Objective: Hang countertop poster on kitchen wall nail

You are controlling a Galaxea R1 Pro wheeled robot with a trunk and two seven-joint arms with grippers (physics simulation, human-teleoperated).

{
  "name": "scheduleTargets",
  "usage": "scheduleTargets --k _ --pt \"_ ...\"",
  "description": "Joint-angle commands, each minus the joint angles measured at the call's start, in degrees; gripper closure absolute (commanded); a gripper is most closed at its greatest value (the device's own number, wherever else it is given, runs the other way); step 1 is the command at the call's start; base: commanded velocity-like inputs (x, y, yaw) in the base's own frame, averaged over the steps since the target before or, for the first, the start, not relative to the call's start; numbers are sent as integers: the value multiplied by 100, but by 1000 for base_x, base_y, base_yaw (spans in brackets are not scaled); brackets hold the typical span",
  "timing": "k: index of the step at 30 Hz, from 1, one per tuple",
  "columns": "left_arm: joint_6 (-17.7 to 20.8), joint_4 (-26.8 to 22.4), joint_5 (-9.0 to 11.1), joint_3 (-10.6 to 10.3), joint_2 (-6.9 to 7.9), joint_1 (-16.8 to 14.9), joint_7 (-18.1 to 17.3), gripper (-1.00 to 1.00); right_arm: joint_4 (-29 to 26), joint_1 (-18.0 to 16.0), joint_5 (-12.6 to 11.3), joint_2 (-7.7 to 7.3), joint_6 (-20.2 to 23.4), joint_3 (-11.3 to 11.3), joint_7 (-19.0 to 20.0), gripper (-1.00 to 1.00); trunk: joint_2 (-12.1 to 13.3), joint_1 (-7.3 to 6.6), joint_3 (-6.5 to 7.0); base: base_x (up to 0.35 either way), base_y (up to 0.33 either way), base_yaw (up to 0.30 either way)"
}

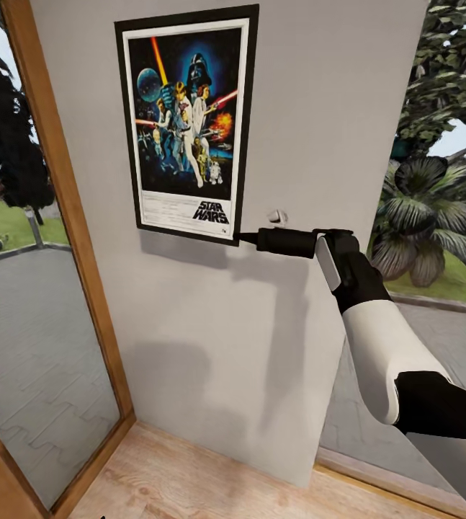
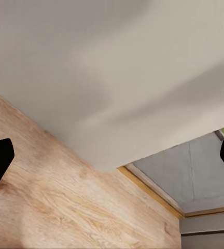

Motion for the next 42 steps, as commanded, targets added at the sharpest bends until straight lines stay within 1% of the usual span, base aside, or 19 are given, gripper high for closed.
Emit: scheduleTargets --k 1,29,42 --pt "-31 6 -45 45 0 -2 -13 -100 2 -2 -30 3 36 -9 3 100 -4 2 -2 27 -11 0" --pt "-30 12 -45 45 9 -2 -13 -100 151 -2 -6 6 15 14 3 100 -4 2 -2 3 -1 0" --pt "-30 15 -45 45 9 -2 -13 -100 160 -2 -5 6 6 11 3 100 -4 2 -2 79 0 0"
